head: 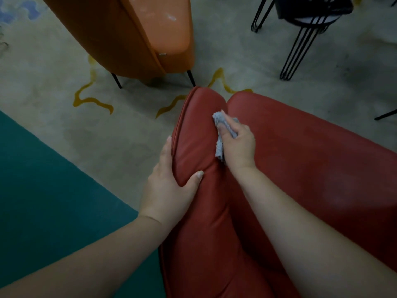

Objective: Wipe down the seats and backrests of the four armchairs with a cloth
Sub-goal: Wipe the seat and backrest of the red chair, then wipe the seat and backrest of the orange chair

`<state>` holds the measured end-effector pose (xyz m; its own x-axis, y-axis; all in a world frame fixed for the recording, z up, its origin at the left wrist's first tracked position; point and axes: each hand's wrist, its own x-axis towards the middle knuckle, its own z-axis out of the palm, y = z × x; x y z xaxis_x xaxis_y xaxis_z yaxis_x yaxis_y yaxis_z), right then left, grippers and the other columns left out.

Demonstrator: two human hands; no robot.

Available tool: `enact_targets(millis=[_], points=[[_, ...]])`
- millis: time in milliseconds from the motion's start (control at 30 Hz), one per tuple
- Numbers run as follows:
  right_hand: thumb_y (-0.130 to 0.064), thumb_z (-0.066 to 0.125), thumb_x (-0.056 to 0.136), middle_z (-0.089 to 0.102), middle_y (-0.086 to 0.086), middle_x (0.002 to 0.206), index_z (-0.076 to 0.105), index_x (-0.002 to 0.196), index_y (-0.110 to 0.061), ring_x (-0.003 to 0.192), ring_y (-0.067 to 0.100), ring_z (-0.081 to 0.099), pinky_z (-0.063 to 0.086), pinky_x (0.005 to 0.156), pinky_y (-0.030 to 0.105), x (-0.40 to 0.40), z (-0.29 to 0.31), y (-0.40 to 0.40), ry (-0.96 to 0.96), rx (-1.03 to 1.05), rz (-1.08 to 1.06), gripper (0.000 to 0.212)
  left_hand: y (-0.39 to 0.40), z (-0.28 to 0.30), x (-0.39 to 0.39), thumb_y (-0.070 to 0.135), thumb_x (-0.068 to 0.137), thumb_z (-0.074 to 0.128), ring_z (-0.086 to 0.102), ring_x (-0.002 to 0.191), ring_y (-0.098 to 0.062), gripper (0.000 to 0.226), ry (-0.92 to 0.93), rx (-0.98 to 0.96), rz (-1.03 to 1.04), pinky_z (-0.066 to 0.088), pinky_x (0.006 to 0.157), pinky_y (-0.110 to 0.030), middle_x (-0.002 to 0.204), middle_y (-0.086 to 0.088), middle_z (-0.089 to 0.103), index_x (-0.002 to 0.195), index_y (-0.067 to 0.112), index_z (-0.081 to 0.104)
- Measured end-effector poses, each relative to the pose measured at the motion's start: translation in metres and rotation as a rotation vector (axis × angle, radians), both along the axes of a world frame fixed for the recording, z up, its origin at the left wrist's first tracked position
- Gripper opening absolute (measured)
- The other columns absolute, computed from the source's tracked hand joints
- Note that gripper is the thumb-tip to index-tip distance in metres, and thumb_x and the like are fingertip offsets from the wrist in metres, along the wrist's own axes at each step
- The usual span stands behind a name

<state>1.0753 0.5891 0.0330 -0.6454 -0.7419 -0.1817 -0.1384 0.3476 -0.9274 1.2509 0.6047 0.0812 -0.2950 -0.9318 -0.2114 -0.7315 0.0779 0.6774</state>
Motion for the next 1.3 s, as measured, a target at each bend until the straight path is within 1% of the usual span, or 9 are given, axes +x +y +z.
enact_targets(millis=[100,333,500,567,667,800,933,1167,1300], points=[[-0.020,0.063,0.090,0.053,-0.002,0.103,0.061,0.125,-0.025,0.091,-0.005,0.049,0.026,0.080,-0.009,0.014,0.004,0.043,0.000,0.076,0.045,0.035,-0.001,0.002,-0.001,0.054,0.076,0.067,0.043,0.132,-0.011,0.094,0.011,0.025,0.002,0.032,0.099,-0.019,0.148,0.007,0.041,0.149,0.042,0.009],[-0.021,0.065,0.089,0.055,0.004,0.104,0.062,0.123,-0.025,0.080,-0.004,0.049,0.028,0.073,-0.007,0.029,0.026,0.093,0.001,0.250,0.187,0.035,-0.002,0.004,0.000,0.050,0.080,0.067,0.042,0.133,-0.017,0.092,0.025,0.042,-0.011,0.031,0.100,-0.024,0.149,0.002,0.040,0.151,0.037,0.009],[-0.028,0.063,0.090,0.048,-0.008,0.100,0.064,0.118,-0.037,0.082,-0.002,0.050,0.034,0.068,-0.001,0.023,0.051,0.101,0.045,0.354,0.247,0.030,-0.007,0.009,0.007,0.052,0.083,0.062,0.040,0.134,-0.018,0.094,0.019,0.099,-0.125,0.037,0.103,-0.032,0.153,0.000,0.032,0.152,0.034,0.000],[-0.024,0.064,0.089,0.054,-0.004,0.100,0.067,0.116,-0.033,0.084,-0.002,0.051,0.032,0.070,0.000,0.021,0.064,0.095,0.112,0.323,0.168,0.029,-0.015,0.012,0.015,0.055,0.084,0.060,0.041,0.134,-0.019,0.096,-0.007,0.140,-0.220,0.040,0.106,-0.037,0.154,-0.001,0.030,0.152,0.033,-0.004],[-0.012,0.065,0.087,0.070,0.005,0.102,0.069,0.115,-0.016,0.080,-0.004,0.059,0.037,0.070,0.001,0.023,0.086,0.078,0.171,0.200,-0.011,0.029,-0.036,0.022,0.033,0.057,0.088,0.053,0.040,0.135,-0.018,0.087,-0.048,0.136,-0.357,0.039,0.106,-0.037,0.154,-0.001,0.031,0.153,0.031,0.001],[-0.016,0.063,0.089,0.063,0.014,0.111,0.067,0.119,-0.018,0.098,0.016,0.062,0.045,0.090,0.020,0.045,0.111,0.054,0.206,0.194,-0.157,0.030,-0.075,0.047,0.067,0.061,0.091,0.041,0.041,0.133,-0.021,0.076,-0.162,0.021,-0.459,0.043,0.099,-0.039,0.153,-0.001,0.031,0.152,0.033,0.004],[-0.016,0.062,0.090,0.057,0.016,0.111,0.066,0.120,-0.020,0.096,0.014,0.059,0.039,0.084,0.013,0.081,0.136,0.029,0.222,0.165,-0.209,0.030,-0.128,0.072,0.097,0.057,0.093,0.041,0.031,0.139,-0.025,0.074,-0.310,-0.113,-0.566,0.032,0.108,-0.037,0.155,-0.002,0.028,0.153,0.026,0.011],[-0.016,0.064,0.089,0.055,0.016,0.109,0.067,0.119,-0.019,0.097,0.015,0.057,0.040,0.093,0.019,0.124,0.170,-0.019,0.257,0.099,-0.244,0.030,-0.197,0.105,0.146,0.059,0.093,0.037,0.020,0.144,-0.022,0.073,-0.488,-0.298,-0.683,0.022,0.117,-0.039,0.159,0.001,0.021,0.153,0.024,0.013],[-0.019,0.064,0.089,0.049,0.007,0.104,0.066,0.118,-0.022,0.095,0.006,0.050,0.028,0.078,-0.003,0.134,0.176,-0.052,0.260,0.074,-0.194,0.030,-0.224,0.113,0.164,0.061,0.093,0.034,0.020,0.145,-0.022,0.073,-0.554,-0.366,-0.709,0.020,0.117,-0.040,0.159,0.003,0.020,0.153,0.025,0.012]])
